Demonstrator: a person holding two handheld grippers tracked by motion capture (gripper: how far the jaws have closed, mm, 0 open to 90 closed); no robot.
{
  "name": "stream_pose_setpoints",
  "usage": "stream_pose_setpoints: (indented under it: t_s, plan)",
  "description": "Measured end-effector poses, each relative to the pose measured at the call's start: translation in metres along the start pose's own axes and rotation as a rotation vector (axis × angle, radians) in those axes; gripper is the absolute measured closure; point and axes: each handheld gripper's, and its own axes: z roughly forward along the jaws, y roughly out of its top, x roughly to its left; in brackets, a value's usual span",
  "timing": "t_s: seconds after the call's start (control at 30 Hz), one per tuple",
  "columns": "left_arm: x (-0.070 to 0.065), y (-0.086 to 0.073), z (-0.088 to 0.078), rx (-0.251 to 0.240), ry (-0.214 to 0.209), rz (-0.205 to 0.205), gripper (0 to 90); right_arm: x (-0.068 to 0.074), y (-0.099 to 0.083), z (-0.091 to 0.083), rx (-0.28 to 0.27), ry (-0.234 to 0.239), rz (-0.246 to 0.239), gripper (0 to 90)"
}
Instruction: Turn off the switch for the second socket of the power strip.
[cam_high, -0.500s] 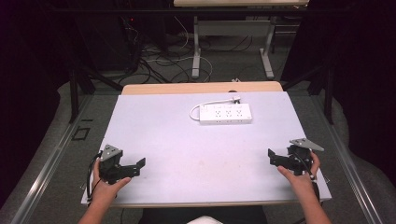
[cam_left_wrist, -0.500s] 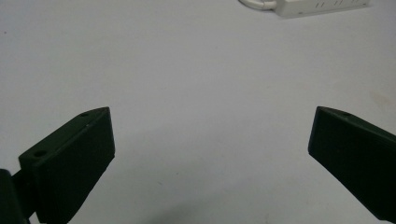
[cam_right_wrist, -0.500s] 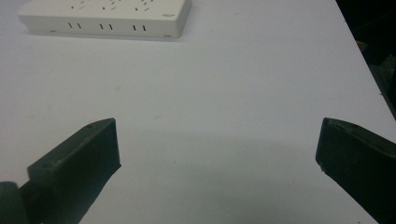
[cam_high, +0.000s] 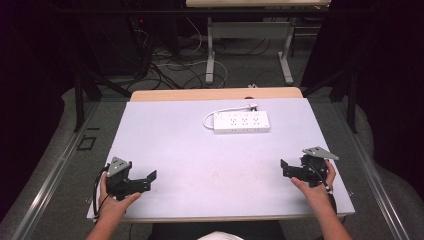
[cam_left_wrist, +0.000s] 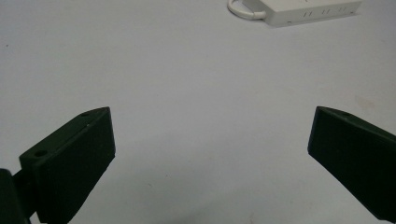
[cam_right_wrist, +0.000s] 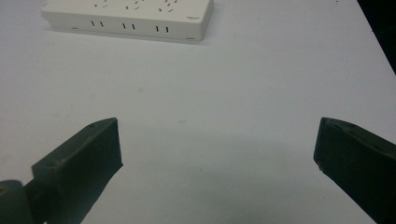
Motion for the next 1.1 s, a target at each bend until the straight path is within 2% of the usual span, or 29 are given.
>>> stream_pose_setpoints:
  t_s: [0.2, 0.33, 0.47, 0.57, 0.7, 0.83, 0.93, 1.1]
  plan:
    - [-0.001, -0.001, -0.004, -0.012, 0.004, -0.005, 0.9, 0.007, 0.003, 0.001, 0.004, 0.028, -0.019, 4.2]
    - [-0.001, -0.001, -0.004, -0.02, 0.012, -0.009, 1.2, 0.01, 0.005, 0.003, 0.003, 0.019, -0.029, 6.5]
    - [-0.002, -0.001, -0.004, -0.02, 0.017, -0.012, 1.4, 0.015, 0.008, 0.004, 0.013, 0.031, -0.026, 9.6]
    - [-0.002, -0.001, -0.003, -0.022, 0.02, -0.011, 1.6, 0.015, 0.01, 0.007, 0.033, 0.022, -0.05, 13.5]
    - [-0.004, -0.001, -0.002, -0.021, 0.016, -0.016, 2.0, 0.015, 0.014, 0.01, 0.056, 0.037, -0.021, 14.7]
    - [-0.003, -0.002, -0.003, -0.02, 0.017, -0.012, 2.0, 0.017, 0.019, 0.012, 0.067, 0.048, -0.014, 15.0]
    - [-0.003, -0.002, -0.003, -0.022, 0.019, -0.016, 2.0, 0.019, 0.025, 0.015, 0.064, 0.039, -0.031, 15.1]
    - [-0.003, -0.002, -0.004, -0.022, 0.02, -0.004, 2.0, 0.026, 0.034, 0.019, 0.08, 0.058, -0.071, 15.3]
